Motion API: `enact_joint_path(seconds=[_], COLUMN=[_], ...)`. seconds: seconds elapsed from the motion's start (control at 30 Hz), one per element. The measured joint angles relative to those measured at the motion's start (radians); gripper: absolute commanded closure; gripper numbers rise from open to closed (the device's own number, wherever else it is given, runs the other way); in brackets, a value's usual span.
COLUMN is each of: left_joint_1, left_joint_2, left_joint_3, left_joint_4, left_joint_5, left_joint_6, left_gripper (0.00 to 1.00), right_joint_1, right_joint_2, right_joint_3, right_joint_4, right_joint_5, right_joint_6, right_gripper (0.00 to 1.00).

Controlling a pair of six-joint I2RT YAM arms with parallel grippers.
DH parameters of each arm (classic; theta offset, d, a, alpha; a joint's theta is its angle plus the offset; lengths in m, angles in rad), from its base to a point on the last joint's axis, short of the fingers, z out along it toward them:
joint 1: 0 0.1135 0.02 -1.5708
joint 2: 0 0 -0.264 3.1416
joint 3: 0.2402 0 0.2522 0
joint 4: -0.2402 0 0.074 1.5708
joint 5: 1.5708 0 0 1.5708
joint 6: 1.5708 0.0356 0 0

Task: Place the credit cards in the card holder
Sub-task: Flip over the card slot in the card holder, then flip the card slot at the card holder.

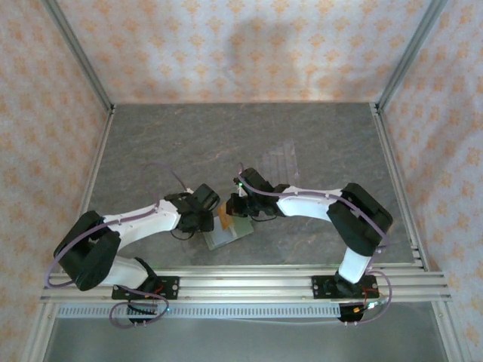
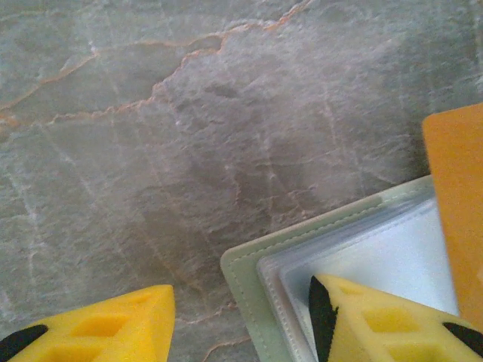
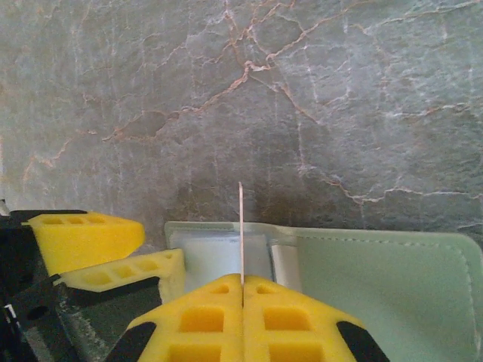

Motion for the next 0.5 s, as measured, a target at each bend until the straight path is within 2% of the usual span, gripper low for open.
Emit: enact_joint_path(seconds=[0.17,0.37,0.5], left_joint_1=[0.0,0.001,0.002], left_joint_2=[-0.031,-0.052,-0.057], left_joint_3=[-0.037,-0.049,-0.03], left_joint_4=[0.041,0.046,0.01], left_joint_5=[0.0,0.0,0.0], left_joint_6=[-0.005,0.002,0.008], left_gripper=[0.5,0.4,0.41], right_joint_1=[-0.022,-0.037,-0.039], right_joint_2=[0.0,0.0,-0.008], right_joint_3=[0.0,0.0,-0.005], right_joint_4=[0.003,0.004,-0.005], right_joint_5=[-0.015,-0.014,0.003], right_joint_6=[-0.002,-0.003,-0.011], right_gripper=[1.0,1.0,1.0])
